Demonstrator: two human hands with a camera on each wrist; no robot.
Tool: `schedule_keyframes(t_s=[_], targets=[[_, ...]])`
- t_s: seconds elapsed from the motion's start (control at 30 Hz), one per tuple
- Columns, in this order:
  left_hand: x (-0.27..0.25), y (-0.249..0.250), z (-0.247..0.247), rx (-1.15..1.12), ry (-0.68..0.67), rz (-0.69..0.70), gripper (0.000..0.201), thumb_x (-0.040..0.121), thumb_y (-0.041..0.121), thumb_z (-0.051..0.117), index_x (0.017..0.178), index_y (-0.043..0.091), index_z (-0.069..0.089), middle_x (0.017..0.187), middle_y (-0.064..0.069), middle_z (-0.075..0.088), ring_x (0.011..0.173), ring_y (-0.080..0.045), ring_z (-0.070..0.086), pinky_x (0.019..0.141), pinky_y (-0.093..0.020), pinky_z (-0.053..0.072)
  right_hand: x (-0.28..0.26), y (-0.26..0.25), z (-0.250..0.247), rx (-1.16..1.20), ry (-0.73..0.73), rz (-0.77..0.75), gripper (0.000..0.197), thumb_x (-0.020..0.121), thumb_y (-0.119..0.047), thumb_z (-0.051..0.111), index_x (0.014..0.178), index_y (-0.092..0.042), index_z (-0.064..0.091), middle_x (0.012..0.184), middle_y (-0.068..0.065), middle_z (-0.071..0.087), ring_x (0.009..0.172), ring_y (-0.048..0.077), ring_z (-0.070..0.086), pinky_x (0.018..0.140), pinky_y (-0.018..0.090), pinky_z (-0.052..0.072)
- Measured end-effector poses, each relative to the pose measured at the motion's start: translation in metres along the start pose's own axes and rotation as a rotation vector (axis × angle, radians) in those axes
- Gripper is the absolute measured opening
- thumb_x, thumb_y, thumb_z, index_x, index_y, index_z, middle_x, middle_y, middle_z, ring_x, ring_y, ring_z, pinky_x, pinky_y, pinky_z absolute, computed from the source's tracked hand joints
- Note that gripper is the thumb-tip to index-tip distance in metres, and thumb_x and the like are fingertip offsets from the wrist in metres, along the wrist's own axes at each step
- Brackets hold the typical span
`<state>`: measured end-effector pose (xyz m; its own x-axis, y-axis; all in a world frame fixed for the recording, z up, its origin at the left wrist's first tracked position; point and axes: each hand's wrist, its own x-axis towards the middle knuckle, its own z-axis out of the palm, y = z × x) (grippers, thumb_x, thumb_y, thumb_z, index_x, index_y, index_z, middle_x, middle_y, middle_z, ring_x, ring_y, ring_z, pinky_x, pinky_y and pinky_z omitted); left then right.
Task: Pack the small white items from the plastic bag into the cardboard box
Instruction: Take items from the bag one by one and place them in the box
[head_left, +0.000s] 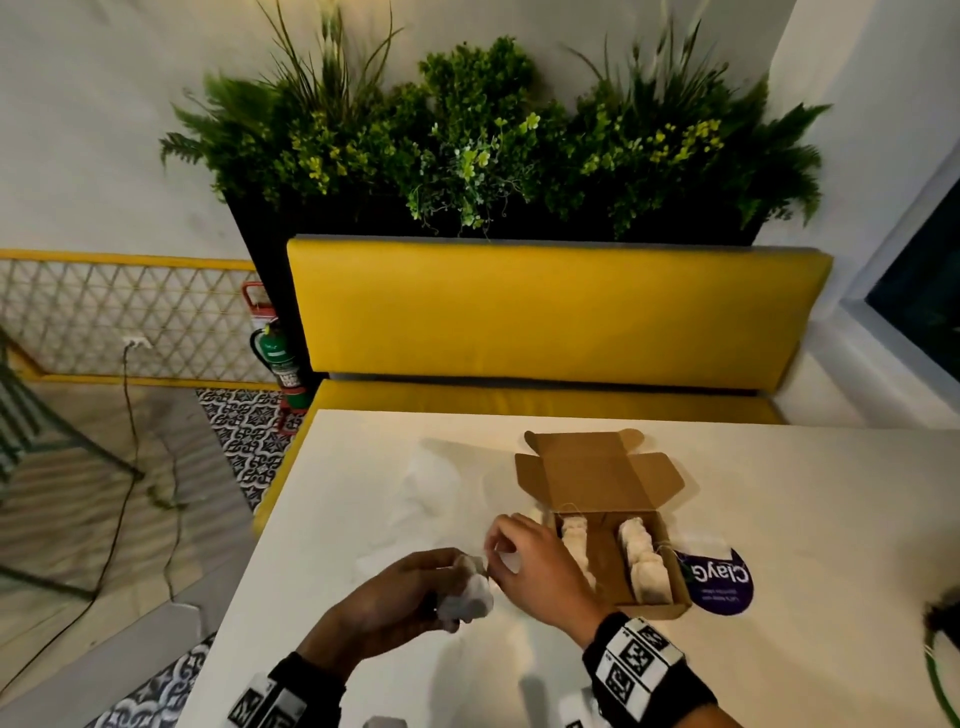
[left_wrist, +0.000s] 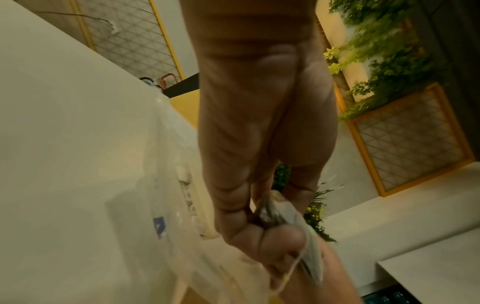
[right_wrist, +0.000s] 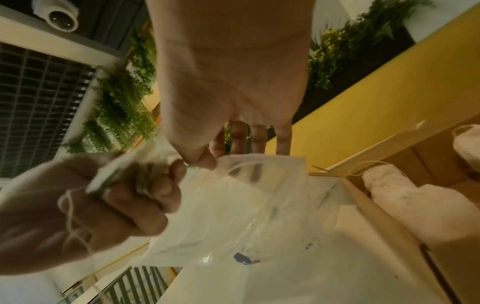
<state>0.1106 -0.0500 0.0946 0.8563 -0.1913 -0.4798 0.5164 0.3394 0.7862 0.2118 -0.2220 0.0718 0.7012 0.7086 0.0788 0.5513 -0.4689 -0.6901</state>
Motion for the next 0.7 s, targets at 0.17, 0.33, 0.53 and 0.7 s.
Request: schedule_keyframes(t_s=[0.17,0.33,0.53,0.7], targets=[[0.008,0.014,0.018,-0.024,0.017,0.07,0.027,0.085,0.003,0.06,0.11,-0.005,0.06,0.095,-0.019,0.063,0.078,-0.026,0.063,0.064,-0.029,0.053,-0.013,0.003,-0.012,0.447,0.1,0.153,0.015,0.097,-0.025,0.051,0.089,-0.019,0.062,0.086,-0.007,0.065,0.081,0.006,0.06,0.075,0.025,0.049],[0.041,0.024,0.044,-0.139,0.187,0.132,0.024,0.092,0.0,0.055,0.113,-0.01,0.059,0.105,-0.024,0.065,0.09,-0.031,0.066,0.076,-0.034,0.056,-0.021,-0.001,-0.039,0.862,0.153,0.365,0.034,0.087,-0.039,0.064,0.097,-0.008,0.058,0.086,0.006,0.067,0.071,0.018,0.066,0.062,0.032,0.055],[0.068,0.027,0.078,-0.145,0.19,0.162,0.026,0.092,0.015,0.059,0.107,-0.005,0.064,0.111,-0.023,0.067,0.099,-0.035,0.067,0.091,-0.044,0.056,-0.034,0.018,-0.066,0.95,0.254,0.461,0.021,0.087,-0.011,0.069,0.1,0.001,0.059,0.1,0.018,0.07,0.085,0.023,0.072,0.066,0.031,0.06],[0.087,0.024,0.094,0.1,0.263,0.174,0.028,0.094,0.03,0.057,0.106,0.009,0.071,0.104,-0.013,0.072,0.099,-0.028,0.067,0.085,-0.036,0.054,-0.051,0.043,-0.089,1.1,0.281,0.483,0.025,0.085,-0.015,0.07,0.104,-0.002,0.061,0.105,0.015,0.071,0.097,0.03,0.07,0.079,0.044,0.06]])
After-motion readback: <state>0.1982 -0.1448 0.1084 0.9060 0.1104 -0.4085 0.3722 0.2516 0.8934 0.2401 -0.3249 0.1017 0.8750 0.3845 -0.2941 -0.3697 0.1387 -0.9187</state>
